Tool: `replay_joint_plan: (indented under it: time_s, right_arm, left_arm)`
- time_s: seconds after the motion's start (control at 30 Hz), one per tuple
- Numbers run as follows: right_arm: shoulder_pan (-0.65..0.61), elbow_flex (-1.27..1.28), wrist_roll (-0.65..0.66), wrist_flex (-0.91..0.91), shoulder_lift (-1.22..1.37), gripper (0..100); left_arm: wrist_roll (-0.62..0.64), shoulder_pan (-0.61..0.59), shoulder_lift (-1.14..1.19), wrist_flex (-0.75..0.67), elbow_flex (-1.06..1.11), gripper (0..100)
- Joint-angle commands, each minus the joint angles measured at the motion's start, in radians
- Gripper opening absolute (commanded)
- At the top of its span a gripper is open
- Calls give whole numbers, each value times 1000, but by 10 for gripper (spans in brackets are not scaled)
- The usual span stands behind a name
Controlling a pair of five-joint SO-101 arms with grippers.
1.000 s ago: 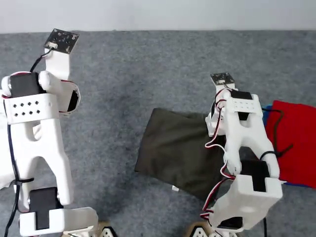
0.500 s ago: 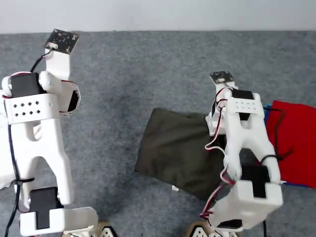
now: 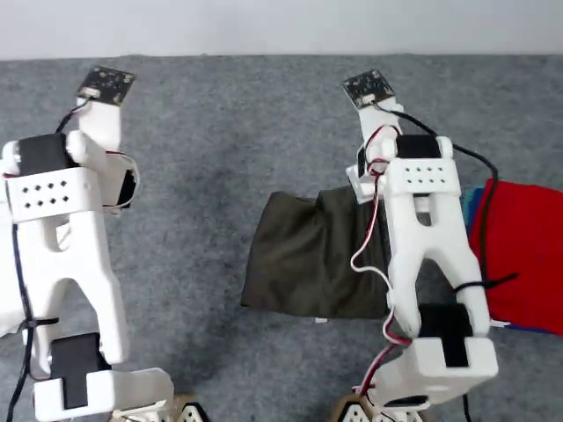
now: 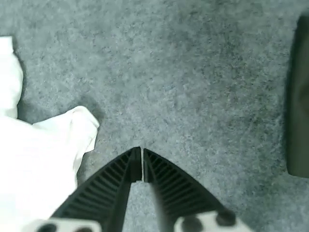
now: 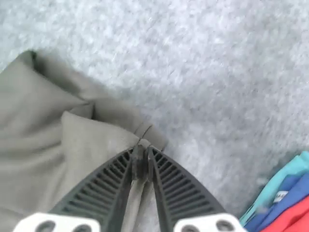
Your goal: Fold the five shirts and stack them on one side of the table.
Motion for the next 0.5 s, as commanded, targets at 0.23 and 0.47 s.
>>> replay_joint_plan:
  time_s: [0.23, 0.47]
  right_arm:
    - [111, -203, 43, -12, 216, 15]
    - [84, -336, 37, 170, 219, 217]
  left_arm:
    - [-17, -40, -55, 17, -7, 14]
    - [-17, -35, -55, 17, -7, 14]
